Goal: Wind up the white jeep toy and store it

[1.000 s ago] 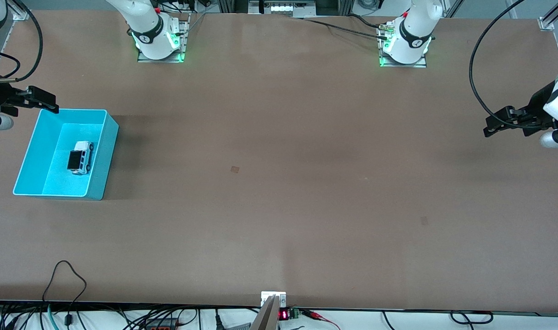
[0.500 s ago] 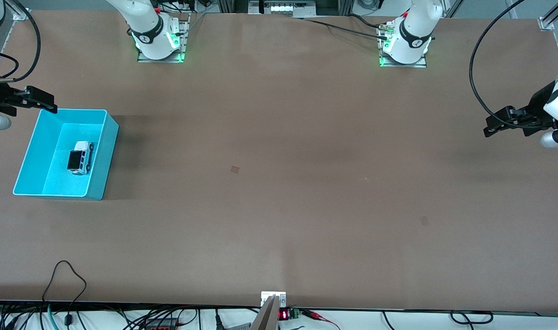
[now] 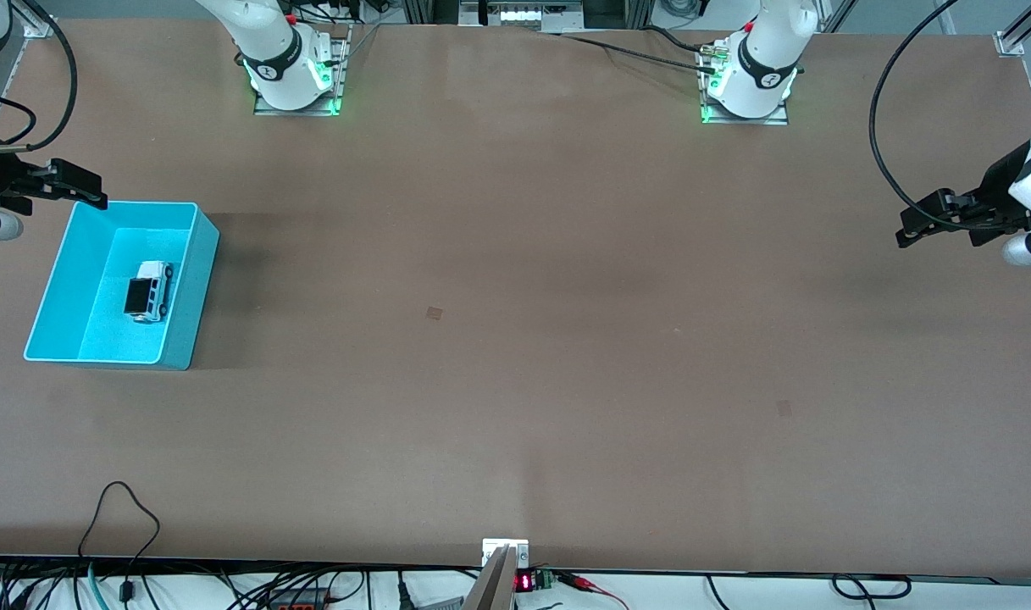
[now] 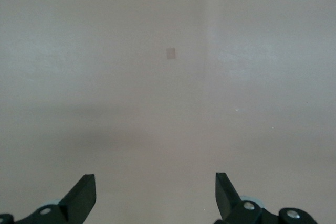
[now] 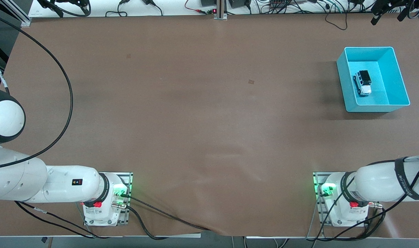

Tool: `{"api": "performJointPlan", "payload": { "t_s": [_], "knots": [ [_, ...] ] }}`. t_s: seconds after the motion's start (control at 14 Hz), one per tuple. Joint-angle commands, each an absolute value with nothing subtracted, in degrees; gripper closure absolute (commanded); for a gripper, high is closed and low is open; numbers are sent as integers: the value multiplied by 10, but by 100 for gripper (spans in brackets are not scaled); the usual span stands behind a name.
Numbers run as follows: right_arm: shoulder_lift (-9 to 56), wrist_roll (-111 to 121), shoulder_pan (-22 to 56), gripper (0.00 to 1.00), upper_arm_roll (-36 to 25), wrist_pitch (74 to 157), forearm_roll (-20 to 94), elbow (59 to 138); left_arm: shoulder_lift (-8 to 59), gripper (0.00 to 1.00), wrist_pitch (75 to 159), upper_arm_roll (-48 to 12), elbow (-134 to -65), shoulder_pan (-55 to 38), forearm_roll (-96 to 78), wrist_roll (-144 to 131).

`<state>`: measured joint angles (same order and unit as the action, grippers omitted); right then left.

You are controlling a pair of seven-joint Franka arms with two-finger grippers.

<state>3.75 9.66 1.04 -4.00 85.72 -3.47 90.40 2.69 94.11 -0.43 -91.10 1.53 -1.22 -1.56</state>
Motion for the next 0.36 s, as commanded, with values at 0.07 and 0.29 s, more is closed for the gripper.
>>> {"api": "performJointPlan", "payload": {
  "t_s": [0.07, 0.29],
  "knots": [
    [37, 96, 9, 0, -33, 856, -33, 904, 6, 0, 951, -14, -933, 19, -18, -9],
    [39, 94, 11, 0, -33, 856, -35, 904, -16, 0, 979, -15, -973, 21, -18, -9]
  ]
}}
